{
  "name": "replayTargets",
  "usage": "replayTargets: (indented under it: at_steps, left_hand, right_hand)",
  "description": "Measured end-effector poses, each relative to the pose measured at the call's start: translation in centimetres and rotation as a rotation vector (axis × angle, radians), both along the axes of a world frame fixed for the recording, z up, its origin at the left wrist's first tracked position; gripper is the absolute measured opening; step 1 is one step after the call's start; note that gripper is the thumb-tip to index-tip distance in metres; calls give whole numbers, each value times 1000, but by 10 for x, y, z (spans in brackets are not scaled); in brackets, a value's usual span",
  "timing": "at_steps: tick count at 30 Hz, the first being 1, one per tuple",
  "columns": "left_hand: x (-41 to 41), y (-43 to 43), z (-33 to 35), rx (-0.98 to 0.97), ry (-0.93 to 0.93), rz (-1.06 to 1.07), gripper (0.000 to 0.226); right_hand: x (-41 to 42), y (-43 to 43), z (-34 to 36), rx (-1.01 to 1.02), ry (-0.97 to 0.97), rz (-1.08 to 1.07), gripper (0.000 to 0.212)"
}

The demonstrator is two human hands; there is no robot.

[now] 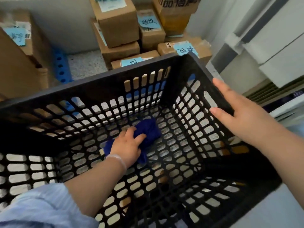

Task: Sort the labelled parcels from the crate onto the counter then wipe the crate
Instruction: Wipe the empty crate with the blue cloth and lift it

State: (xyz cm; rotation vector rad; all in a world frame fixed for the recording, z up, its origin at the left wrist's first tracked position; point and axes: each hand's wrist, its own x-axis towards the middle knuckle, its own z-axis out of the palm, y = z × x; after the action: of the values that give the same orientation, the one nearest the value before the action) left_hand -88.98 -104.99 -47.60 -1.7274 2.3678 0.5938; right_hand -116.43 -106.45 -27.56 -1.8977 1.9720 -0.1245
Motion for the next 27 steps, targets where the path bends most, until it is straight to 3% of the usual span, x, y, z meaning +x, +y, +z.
replayTargets:
  at_steps: [6, 12, 18, 21, 27]
  left_hand:
    - [-4, 10, 16, 154, 121, -100, 57]
    - [-28, 49, 18, 351, 283, -534, 56]
    - [-35, 15, 8, 96, 135, -809, 62]
    - [-33, -9, 6, 10, 69, -693, 68]
    - [-24, -76, 13, -42, -174, -213, 75]
  right_hand:
    - [-1, 1, 4, 8, -35, 3, 70]
    - [-4, 0, 2, 6, -50, 16, 71]
    - [-7, -1, 0, -13, -24, 32, 78]
    - [-9, -3, -2, -24, -24, 41, 84]
    - [-10, -2, -4, -39, 16, 53, 85]
